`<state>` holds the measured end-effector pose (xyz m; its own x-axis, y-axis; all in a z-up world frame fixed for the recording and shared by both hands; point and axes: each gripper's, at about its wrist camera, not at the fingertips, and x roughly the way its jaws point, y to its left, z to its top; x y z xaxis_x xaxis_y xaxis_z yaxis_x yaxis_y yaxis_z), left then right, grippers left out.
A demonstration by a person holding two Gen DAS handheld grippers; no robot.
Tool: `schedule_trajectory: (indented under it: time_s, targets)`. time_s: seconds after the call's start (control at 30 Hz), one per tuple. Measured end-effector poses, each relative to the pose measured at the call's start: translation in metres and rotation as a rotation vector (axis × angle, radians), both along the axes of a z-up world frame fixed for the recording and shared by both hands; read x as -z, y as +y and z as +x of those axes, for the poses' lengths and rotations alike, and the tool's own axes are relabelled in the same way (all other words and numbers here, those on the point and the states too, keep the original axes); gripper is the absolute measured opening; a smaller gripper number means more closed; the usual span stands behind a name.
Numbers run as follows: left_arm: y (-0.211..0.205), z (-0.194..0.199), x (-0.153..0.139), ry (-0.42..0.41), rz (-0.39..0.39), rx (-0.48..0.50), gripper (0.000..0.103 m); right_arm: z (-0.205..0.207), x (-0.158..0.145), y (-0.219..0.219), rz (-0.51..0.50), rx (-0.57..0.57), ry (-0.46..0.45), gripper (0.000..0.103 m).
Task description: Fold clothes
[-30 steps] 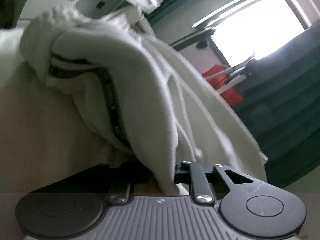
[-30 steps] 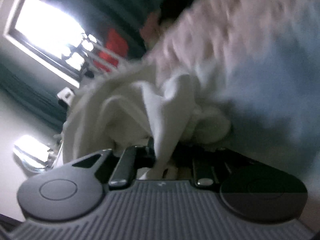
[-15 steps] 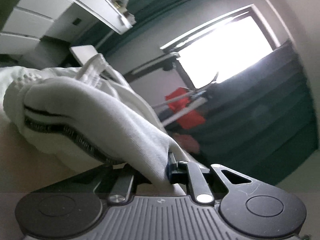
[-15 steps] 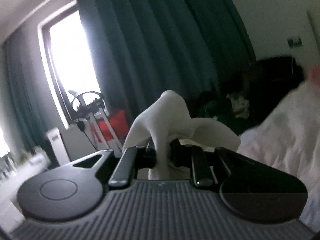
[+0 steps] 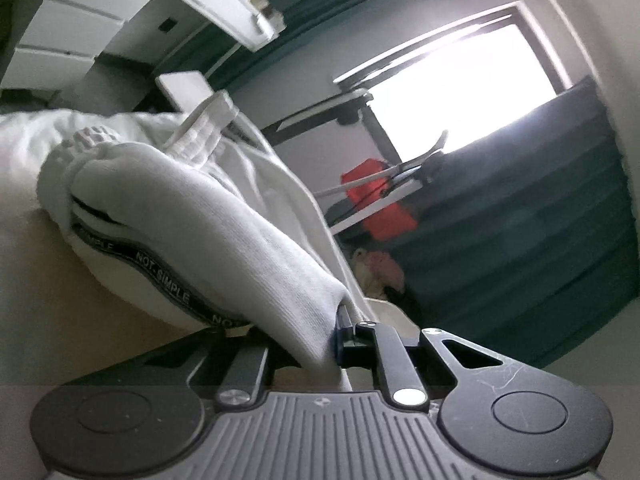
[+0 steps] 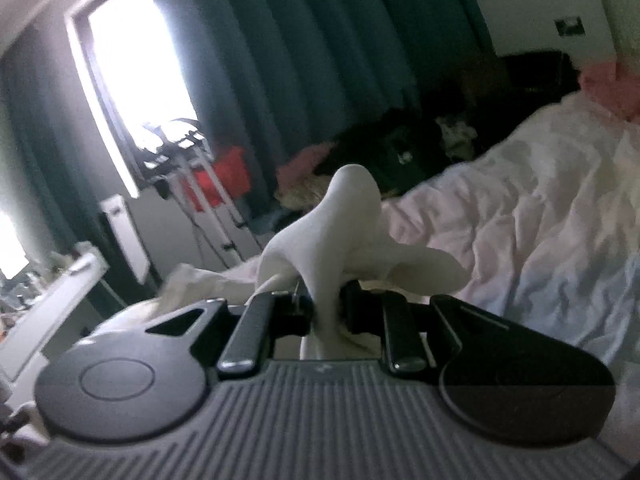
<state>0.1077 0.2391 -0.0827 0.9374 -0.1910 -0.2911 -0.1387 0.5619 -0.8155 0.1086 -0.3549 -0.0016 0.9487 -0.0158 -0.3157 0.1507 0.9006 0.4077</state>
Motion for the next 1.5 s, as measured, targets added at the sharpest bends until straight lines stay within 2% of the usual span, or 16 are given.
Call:
schedule_trajectory:
  time_s: [0.1, 0.23, 0.33, 0.43, 0.57, 0.63, 0.7, 0.77, 0.9, 0.97, 1.1, 1.13, 1.17, 1.23, 1.4, 1.5]
  targets:
    - [0.005, -0.004, -0.002, 0.005, 0.018, -0.012, 0.012, -0.026, -0.018, 0.008, -0.027, -0.025, -0.034, 0.019]
    - [0.003, 0.002, -0.006, 0.021, 0.075, 0.01, 0.012, -0.012, -0.024, 0.011, -0.102, -0.085, -0.022, 0.02]
    - [-0.009, 0.01, -0.007, 0.036, 0.194, 0.035, 0.012, 0.026, -0.003, 0.0, -0.151, -0.108, 0.062, 0.021]
    - [-0.02, 0.011, -0.003, 0.063, 0.252, 0.048, 0.012, 0.063, 0.027, -0.018, -0.146, -0.134, 0.15, 0.022]
    - [-0.033, 0.009, 0.004, 0.11, 0.302, 0.073, 0.013, 0.069, 0.053, -0.037, -0.138, -0.098, 0.211, 0.041]
    - [-0.035, 0.006, 0.005, 0.134, 0.321, 0.095, 0.013, 0.057, 0.05, -0.051, -0.077, -0.082, 0.207, 0.05]
    - [-0.035, 0.002, 0.003, 0.153, 0.318, 0.112, 0.014, 0.037, 0.04, -0.068, -0.002, -0.041, 0.168, 0.075]
    - [-0.032, -0.001, 0.001, 0.173, 0.304, 0.127, 0.015, 0.013, 0.03, -0.084, 0.07, 0.003, 0.128, 0.084]
    - [-0.032, -0.013, -0.006, 0.194, 0.344, 0.163, 0.02, -0.033, 0.03, -0.115, 0.291, 0.052, 0.077, 0.086]
    - [-0.031, -0.024, -0.008, 0.206, 0.349, 0.171, 0.025, -0.046, 0.044, -0.128, 0.449, 0.014, 0.107, 0.087]
    - [-0.028, -0.051, -0.015, 0.205, 0.376, 0.171, 0.042, -0.066, 0.077, -0.146, 0.729, 0.012, 0.162, 0.087]
    - [-0.026, -0.058, -0.017, 0.203, 0.39, 0.178, 0.049, -0.07, 0.083, -0.149, 0.781, 0.028, 0.156, 0.087]
    - [-0.023, -0.063, -0.019, 0.199, 0.397, 0.181, 0.052, -0.072, 0.088, -0.153, 0.821, 0.041, 0.147, 0.087]
    - [-0.016, -0.072, -0.023, 0.198, 0.385, 0.164, 0.061, -0.069, 0.095, -0.156, 0.861, 0.051, 0.147, 0.086]
    - [0.009, -0.08, -0.023, 0.206, 0.226, 0.07, 0.066, -0.048, 0.112, -0.162, 0.917, 0.026, 0.187, 0.086]
    - [0.017, -0.08, -0.023, 0.191, 0.191, 0.022, 0.071, -0.031, 0.125, -0.168, 0.933, 0.021, 0.206, 0.086]
